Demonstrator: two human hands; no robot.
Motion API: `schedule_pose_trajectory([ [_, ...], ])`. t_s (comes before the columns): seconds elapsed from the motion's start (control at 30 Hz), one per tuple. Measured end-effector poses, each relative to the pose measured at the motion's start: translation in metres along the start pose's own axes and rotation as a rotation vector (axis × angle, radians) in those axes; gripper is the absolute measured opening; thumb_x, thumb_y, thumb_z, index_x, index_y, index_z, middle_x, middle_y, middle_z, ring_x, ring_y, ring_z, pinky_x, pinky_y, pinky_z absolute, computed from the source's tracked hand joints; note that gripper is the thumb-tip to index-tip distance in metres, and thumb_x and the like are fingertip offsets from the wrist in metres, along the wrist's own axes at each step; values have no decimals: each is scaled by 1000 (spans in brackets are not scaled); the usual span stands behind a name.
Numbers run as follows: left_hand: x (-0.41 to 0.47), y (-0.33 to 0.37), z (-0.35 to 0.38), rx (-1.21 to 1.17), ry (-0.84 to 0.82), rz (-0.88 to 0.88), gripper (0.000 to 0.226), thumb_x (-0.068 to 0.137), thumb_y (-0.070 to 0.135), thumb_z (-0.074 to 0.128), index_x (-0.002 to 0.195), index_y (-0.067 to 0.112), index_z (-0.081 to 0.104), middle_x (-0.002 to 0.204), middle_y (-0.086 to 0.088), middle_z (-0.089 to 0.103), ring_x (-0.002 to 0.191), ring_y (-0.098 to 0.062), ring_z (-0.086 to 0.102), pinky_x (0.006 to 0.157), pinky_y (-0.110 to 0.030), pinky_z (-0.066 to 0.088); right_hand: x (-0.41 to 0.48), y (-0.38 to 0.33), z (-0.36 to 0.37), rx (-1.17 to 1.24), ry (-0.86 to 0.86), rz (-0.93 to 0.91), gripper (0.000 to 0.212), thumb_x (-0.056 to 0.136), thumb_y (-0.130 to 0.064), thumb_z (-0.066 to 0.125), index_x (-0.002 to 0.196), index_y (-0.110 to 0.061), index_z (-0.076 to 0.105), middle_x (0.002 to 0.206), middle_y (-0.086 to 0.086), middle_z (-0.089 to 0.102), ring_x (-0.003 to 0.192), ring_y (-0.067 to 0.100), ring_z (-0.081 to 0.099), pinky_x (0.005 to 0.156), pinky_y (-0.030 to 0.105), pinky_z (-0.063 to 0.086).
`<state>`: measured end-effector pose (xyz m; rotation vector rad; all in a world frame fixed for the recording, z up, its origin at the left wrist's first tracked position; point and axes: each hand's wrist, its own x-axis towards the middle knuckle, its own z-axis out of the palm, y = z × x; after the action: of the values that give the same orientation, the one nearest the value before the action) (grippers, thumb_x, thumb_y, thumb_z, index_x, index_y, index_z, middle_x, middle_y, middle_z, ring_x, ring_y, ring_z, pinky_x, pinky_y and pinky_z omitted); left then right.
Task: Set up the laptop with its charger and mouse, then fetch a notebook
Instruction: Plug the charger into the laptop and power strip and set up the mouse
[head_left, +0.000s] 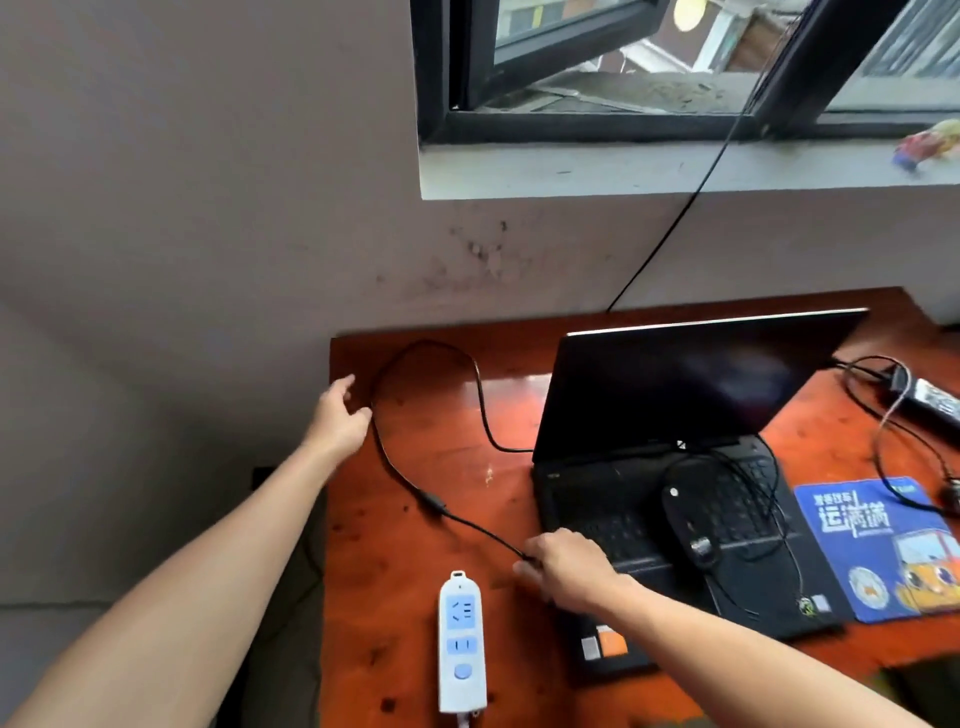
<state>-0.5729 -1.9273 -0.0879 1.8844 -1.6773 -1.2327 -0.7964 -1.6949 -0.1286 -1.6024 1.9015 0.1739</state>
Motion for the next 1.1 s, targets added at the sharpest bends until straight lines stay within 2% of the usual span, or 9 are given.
schedule_pose_trajectory([
  [0.13, -21, -22, 18, 182, 33, 59, 33, 89, 7, 56, 122, 12, 60, 121, -12, 60, 112, -28, 56, 96, -34, 44, 26, -22, 7, 57, 53, 18, 33, 90, -50, 54, 92, -18, 64, 100, 9, 69, 97, 33, 62, 71, 35, 45],
  [0.23, -43, -47, 24, 224, 29, 32, 26, 90, 6, 51, 112, 12, 64, 114, -9, 62, 105, -25, 56, 89, -32, 46, 45, -39, 7, 157, 64, 4, 29, 85, -46, 64, 98, -21, 69, 100, 7, 71, 95, 29, 64, 71, 32, 45],
  [0.37, -66, -70, 32, 356, -2, 31, 25, 89, 5, 49, 108, 11, 65, 114, -9, 60, 106, -26, 56, 90, -37, 48, 46, -38, 8, 293, 113, -81, 26, 87, -33, 64, 108, -18, 70, 103, 3, 68, 99, 24, 63, 84, 31, 48],
  [0.53, -95, -59, 74, 479, -68, 307, 21, 89, 16, 55, 107, 18, 66, 109, 0, 58, 107, -20, 53, 88, -34, 46, 17, 20, 2, 285, 444, -56, 19, 85, -14, 64, 103, -12, 70, 106, 3, 65, 100, 25, 61, 81, 37, 51],
  [0.63, -114, -47, 119, 594, -223, 493, 30, 87, 35, 59, 114, 22, 62, 111, 4, 54, 109, -18, 48, 90, -30, 41, 3, 55, 0, 141, 482, 4, 30, 85, -10, 64, 115, -8, 67, 121, 9, 61, 112, 31, 56, 85, 43, 52],
  [0.7, -122, -43, 148, 762, -332, 557, 34, 87, 37, 57, 116, 20, 59, 115, 1, 53, 111, -21, 45, 92, -33, 39, 4, 69, 4, 42, 445, 5, 40, 86, -13, 65, 125, -6, 61, 134, 16, 54, 123, 37, 50, 95, 47, 48],
  [0.77, -124, -40, 162, 848, -348, 535, 24, 88, 25, 52, 110, 17, 58, 113, -1, 53, 109, -24, 46, 84, -35, 39, 7, 71, 9, -22, 422, 23, 47, 89, -24, 63, 134, -10, 55, 146, 17, 45, 135, 37, 40, 104, 48, 42],
  [0.87, -117, -33, 169, 804, -265, 454, 19, 90, 18, 46, 104, 15, 58, 107, -3, 52, 104, -24, 49, 76, -37, 43, 11, 72, 22, -108, 431, 37, 51, 94, -38, 54, 140, -16, 49, 153, 15, 36, 144, 31, 29, 107, 47, 34],
  [1.1, -105, -10, 184, 630, -190, 346, 16, 93, 17, 45, 105, 14, 56, 108, -5, 51, 105, -24, 48, 80, -39, 45, 16, 82, 38, -137, 447, 11, 57, 96, -47, 31, 144, -18, 43, 156, 14, 31, 146, 30, 24, 115, 46, 24],
])
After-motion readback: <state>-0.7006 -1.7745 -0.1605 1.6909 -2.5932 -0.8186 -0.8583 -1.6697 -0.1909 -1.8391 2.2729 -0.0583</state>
